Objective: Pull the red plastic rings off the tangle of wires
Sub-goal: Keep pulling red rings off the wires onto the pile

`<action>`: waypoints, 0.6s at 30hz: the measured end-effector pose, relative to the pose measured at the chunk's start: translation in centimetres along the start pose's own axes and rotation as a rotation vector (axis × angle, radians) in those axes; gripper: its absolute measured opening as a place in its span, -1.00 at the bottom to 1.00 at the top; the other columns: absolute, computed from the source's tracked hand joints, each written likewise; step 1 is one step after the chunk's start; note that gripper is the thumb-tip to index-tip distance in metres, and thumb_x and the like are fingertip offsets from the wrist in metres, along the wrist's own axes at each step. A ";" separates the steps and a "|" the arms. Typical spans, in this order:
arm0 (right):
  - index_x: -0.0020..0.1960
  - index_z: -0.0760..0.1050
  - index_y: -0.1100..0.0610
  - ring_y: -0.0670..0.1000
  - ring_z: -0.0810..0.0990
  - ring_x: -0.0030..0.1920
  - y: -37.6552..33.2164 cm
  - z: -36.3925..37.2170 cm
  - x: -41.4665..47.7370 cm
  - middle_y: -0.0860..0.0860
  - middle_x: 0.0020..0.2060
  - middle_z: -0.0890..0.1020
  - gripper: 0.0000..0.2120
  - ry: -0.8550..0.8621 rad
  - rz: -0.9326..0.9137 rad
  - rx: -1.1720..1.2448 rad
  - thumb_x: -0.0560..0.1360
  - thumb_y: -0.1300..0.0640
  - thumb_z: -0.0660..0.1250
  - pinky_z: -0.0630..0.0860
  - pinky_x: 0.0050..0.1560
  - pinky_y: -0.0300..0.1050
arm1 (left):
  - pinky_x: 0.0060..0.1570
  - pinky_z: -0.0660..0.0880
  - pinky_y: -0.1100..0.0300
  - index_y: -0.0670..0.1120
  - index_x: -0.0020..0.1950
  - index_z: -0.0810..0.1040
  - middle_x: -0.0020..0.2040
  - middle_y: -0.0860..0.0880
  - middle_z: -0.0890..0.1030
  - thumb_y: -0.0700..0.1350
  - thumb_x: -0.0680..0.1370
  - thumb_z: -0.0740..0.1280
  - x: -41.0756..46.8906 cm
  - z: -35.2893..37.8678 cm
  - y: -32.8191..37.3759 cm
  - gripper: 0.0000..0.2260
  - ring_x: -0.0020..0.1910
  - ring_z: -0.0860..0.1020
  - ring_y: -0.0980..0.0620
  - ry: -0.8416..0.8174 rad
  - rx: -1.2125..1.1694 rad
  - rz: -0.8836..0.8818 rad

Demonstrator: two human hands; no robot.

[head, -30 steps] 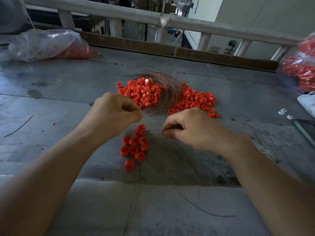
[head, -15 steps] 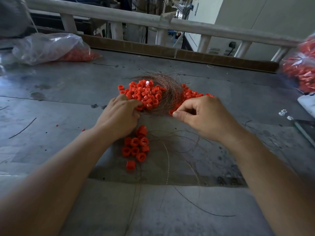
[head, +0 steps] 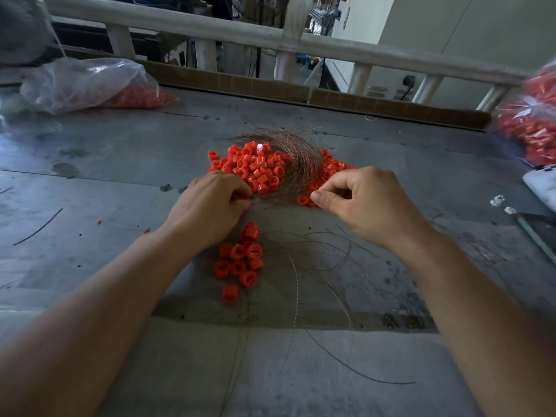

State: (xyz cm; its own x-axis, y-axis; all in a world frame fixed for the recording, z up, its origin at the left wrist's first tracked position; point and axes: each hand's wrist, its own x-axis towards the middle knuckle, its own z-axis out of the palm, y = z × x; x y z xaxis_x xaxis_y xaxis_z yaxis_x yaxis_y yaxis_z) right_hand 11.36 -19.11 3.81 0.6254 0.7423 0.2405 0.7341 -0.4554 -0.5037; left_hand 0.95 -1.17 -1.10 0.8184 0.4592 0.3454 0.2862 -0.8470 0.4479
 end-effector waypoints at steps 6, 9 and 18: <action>-0.14 0.61 0.05 0.01 0.62 -0.23 0.2 0.2 0.1 0.02 -0.27 0.66 -0.84 -0.014 0.007 -0.010 0.46 -0.01 0.33 0.56 -0.12 0.03 | -0.15 0.26 0.22 -0.03 -0.02 0.57 -0.10 0.03 0.43 -0.09 0.50 0.34 0.0 0.3 0.5 -0.91 -0.10 0.35 0.08 -0.055 0.050 0.022; -0.15 0.61 0.04 0.01 0.62 -0.25 0.3 0.3 0.1 0.02 -0.30 0.66 -0.85 -0.025 0.011 -0.012 0.46 -0.02 0.33 0.57 -0.14 0.03 | -0.19 0.27 0.19 -0.04 -0.11 0.48 -0.14 0.03 0.38 -0.11 0.53 0.27 -0.2 0.4 0.8 -0.97 -0.10 0.33 0.06 -0.053 0.110 0.065; -0.15 0.61 0.05 0.00 0.62 -0.23 0.3 0.4 0.1 0.00 -0.27 0.66 -0.84 -0.031 0.012 -0.028 0.46 -0.02 0.33 0.57 -0.12 0.03 | -0.37 0.21 0.32 0.03 -0.27 0.36 -0.28 0.13 0.41 0.01 0.51 0.31 0.0 -0.4 0.8 -0.79 -0.31 0.36 0.22 -0.112 -0.063 -0.014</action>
State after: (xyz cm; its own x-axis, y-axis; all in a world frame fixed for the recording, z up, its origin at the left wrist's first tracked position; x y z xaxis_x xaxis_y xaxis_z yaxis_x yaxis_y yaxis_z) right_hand 11.57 -18.98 3.32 0.6263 0.7511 0.2086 0.7338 -0.4778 -0.4829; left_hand 1.00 -1.70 -0.43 0.8662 0.4352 0.2456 0.2692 -0.8205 0.5043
